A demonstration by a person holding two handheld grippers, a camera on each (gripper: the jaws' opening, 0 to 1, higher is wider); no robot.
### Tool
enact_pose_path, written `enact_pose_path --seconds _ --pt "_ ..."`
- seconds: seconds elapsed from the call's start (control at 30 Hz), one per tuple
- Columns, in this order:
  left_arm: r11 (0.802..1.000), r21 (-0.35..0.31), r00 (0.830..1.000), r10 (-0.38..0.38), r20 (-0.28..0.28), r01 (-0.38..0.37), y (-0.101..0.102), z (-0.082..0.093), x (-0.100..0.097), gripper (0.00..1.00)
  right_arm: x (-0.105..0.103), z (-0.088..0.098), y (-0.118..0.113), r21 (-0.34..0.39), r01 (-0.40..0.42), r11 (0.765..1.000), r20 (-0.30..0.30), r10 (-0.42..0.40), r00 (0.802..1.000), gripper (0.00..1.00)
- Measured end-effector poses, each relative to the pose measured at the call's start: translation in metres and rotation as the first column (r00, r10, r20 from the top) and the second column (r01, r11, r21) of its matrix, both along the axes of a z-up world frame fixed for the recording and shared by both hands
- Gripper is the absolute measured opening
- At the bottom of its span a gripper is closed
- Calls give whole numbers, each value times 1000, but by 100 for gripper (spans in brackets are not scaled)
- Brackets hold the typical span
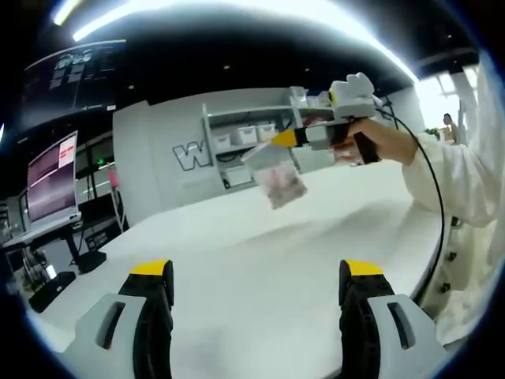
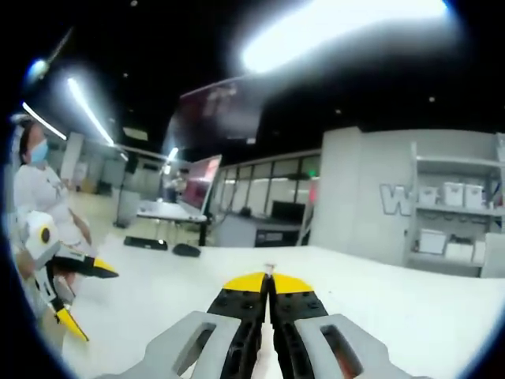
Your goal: Open the resealable bag by pulling the two sides of the seal apart until the entire bag opening is separated and visibly accessible.
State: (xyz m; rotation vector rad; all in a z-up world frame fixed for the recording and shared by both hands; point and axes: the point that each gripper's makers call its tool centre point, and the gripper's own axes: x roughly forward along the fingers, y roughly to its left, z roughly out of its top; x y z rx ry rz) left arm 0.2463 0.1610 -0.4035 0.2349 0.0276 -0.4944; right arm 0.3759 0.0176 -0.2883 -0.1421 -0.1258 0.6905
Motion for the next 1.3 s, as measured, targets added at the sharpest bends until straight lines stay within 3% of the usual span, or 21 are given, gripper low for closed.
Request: enact_pose_path --seconds 0.57,1.3 --pt "1000 4 1000 -10 3 10 -4 0 -3 85 -19 2 -1 -3 -15 1000 19 15 1000 0" --pt "1000 12 1000 -16 1 16 -9 0 -3 85 -36 -1 -21 5 4 1000 29 -4 1000 0"
